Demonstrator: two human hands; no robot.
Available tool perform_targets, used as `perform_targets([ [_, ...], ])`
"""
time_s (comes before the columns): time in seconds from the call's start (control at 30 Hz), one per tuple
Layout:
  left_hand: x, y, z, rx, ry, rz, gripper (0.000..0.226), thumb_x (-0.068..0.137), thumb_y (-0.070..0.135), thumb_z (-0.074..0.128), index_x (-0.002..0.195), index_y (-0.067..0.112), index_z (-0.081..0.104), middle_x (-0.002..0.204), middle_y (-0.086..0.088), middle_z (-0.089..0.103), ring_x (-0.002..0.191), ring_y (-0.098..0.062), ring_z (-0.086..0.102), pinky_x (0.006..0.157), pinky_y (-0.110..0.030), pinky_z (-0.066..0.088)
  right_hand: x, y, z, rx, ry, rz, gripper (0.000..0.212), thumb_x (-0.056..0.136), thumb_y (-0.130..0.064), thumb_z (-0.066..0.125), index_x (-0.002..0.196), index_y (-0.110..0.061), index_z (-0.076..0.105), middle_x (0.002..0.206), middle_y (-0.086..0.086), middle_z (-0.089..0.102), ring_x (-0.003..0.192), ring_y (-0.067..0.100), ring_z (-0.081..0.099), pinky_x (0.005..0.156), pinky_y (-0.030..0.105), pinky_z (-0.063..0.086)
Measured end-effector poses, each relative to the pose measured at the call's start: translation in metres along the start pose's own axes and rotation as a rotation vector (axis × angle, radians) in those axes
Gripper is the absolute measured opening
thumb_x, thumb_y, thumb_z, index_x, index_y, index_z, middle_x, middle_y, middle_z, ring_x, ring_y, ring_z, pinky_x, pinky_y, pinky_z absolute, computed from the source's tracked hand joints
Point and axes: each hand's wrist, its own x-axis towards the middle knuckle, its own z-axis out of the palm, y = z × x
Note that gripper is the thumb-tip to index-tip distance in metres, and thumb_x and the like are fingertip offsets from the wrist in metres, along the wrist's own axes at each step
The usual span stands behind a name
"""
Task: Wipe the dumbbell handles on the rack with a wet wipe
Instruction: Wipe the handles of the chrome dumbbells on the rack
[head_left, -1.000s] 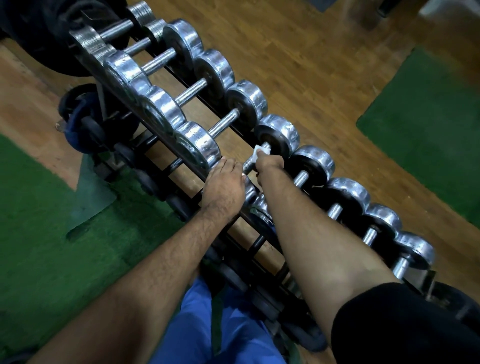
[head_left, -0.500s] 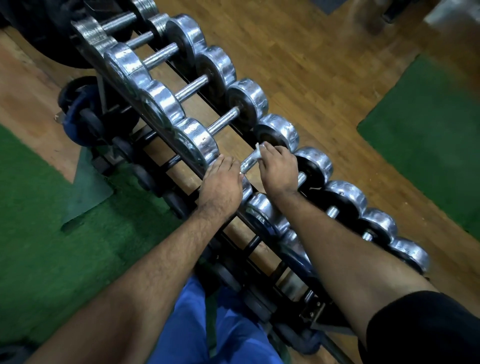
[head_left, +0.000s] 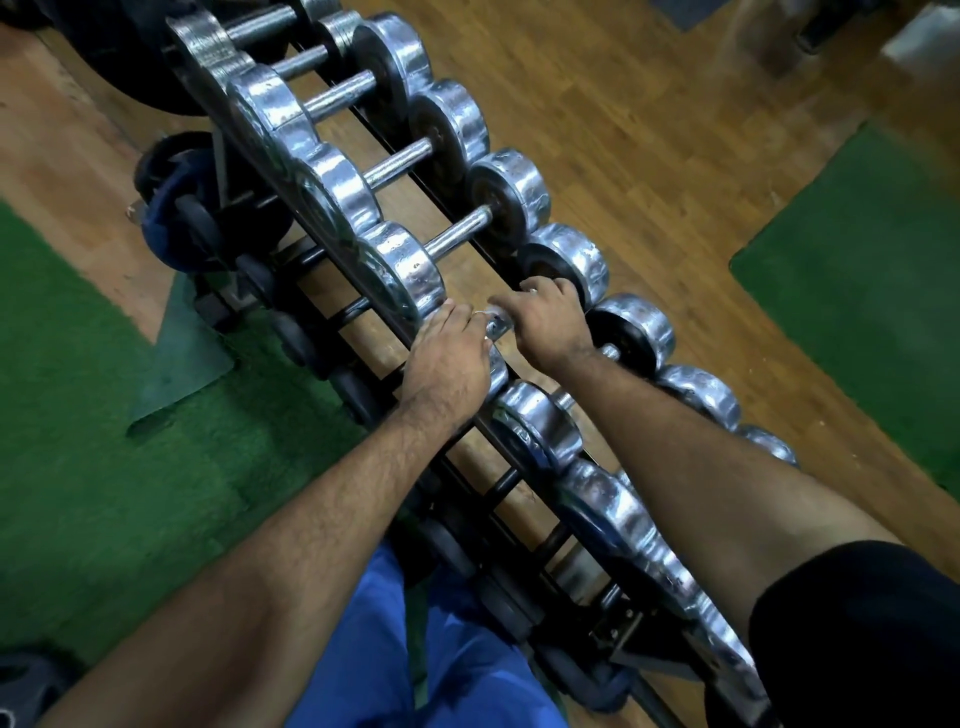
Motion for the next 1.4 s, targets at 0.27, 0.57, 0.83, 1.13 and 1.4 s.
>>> perform_targets([
  [0.27, -0.001, 0.001, -0.003, -0.024, 0.008, -0.005, 0.043, 0.100, 0.025, 0.044, 0.141, 0.010, 0.046, 0.148, -0.008, 0.044, 0.144, -0.024, 0.030, 0.121, -0.039, 0.022, 0.018, 0.011, -0.007, -0.011, -0.143, -0.182, 0.032, 0.094, -0.033, 0.044, 0.119, -0.035, 0.065, 0.112, -0.008, 0.069, 0.116, 0.018, 0.053, 0.105, 0.045, 0.028],
  [0.57, -0.001, 0.011, -0.004, 0.090, 0.005, -0.056, 0.049, 0.100, 0.025, 0.042, 0.146, 0.009, 0.037, 0.155, -0.008, 0.036, 0.147, -0.024, 0.024, 0.121, -0.037, 0.019, 0.011, 0.010, 0.000, -0.165, -0.042, -0.174, 0.029, 0.093, -0.032, 0.045, 0.106, -0.032, 0.070, 0.104, -0.011, 0.071, 0.113, 0.022, 0.053, 0.109, 0.046, 0.025],
  [0.83, -0.012, 0.025, 0.001, 0.159, 0.019, -0.096, 0.055, 0.098, 0.023, 0.045, 0.150, 0.009, 0.032, 0.160, -0.010, 0.025, 0.150, -0.022, 0.017, 0.123, -0.037, 0.014, -0.011, 0.013, 0.007, -0.274, -0.007, -0.157, 0.049, 0.096, -0.027, 0.047, 0.145, -0.022, 0.046, 0.145, -0.002, 0.053, 0.141, 0.031, 0.036, 0.115, 0.051, 0.021],
  [1.13, -0.020, 0.039, 0.004, 0.196, 0.042, 0.011, 0.058, 0.089, 0.010, 0.050, 0.145, 0.005, 0.039, 0.152, -0.011, 0.040, 0.146, -0.026, 0.026, 0.122, -0.038, 0.019, -0.020, 0.022, 0.004, 0.060, 0.123, -0.064, 0.037, 0.085, -0.011, 0.052, 0.116, -0.022, 0.069, 0.118, -0.003, 0.070, 0.117, 0.026, 0.056, 0.092, 0.040, 0.040],
  [1.4, -0.046, 0.073, 0.013, -0.023, 0.053, 0.071, 0.023, 0.086, 0.011, 0.054, 0.108, 0.006, 0.062, 0.113, -0.009, 0.062, 0.112, -0.027, 0.055, 0.099, -0.040, 0.045, -0.096, 0.041, 0.002, 0.634, 0.174, 0.290, 0.026, 0.091, -0.016, 0.055, 0.116, -0.020, 0.059, 0.107, 0.002, 0.070, 0.098, 0.023, 0.062, 0.080, 0.037, 0.051],
])
